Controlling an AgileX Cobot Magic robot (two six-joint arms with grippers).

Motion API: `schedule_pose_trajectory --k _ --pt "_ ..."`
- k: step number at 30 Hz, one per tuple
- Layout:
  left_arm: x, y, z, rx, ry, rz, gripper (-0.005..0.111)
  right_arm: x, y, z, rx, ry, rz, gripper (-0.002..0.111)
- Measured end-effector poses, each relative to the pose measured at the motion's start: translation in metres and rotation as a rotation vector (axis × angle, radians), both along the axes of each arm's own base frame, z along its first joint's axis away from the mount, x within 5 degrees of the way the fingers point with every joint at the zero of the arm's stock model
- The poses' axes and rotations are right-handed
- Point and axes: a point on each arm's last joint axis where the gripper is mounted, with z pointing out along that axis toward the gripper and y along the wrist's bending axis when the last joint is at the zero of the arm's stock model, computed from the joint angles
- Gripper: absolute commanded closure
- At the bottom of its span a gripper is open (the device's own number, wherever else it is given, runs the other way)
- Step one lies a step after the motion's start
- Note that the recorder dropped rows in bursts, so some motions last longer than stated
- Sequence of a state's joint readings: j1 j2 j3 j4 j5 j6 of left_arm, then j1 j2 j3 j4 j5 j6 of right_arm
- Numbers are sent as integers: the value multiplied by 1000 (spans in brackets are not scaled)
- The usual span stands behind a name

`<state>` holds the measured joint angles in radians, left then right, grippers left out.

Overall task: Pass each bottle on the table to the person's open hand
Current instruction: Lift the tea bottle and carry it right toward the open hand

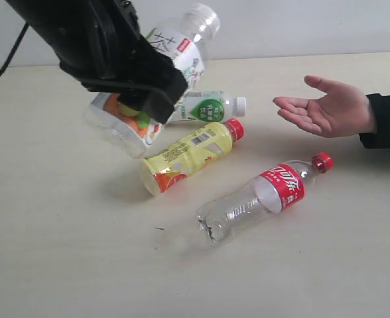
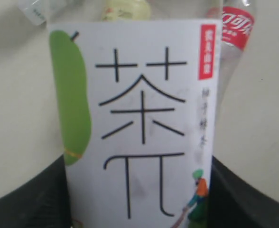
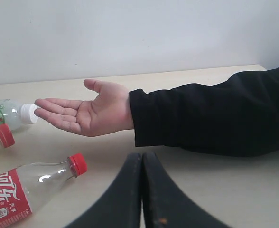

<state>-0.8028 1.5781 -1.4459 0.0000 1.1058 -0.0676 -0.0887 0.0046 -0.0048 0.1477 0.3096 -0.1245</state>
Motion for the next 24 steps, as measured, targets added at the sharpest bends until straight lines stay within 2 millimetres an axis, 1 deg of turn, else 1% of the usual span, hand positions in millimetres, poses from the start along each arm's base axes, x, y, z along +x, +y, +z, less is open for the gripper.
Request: schedule_pose_trajectory --k 4,7,9,11,17,21,24 --pt "-10 -30 5 -30 -4 -46 107 0 0 0 0 0 0 108" --pt "-14 -56 0 -59 13 -31 107 0 0 0 0 0 0 108" --pt "-12 -73 -8 -73 23 -8 107 0 0 0 0 0 0 108" --pt "-4 -91 -17 -91 40 33 107 0 0 0 0 0 0 108" --pt "27 -139 -41 -188 32 103 107 0 0 0 0 0 0 108" --pt "45 -172 -56 -341 39 167 107 0 0 0 0 0 0 108" --pt "60 -187 -63 -456 59 217 107 0 0 0 0 0 0 108"
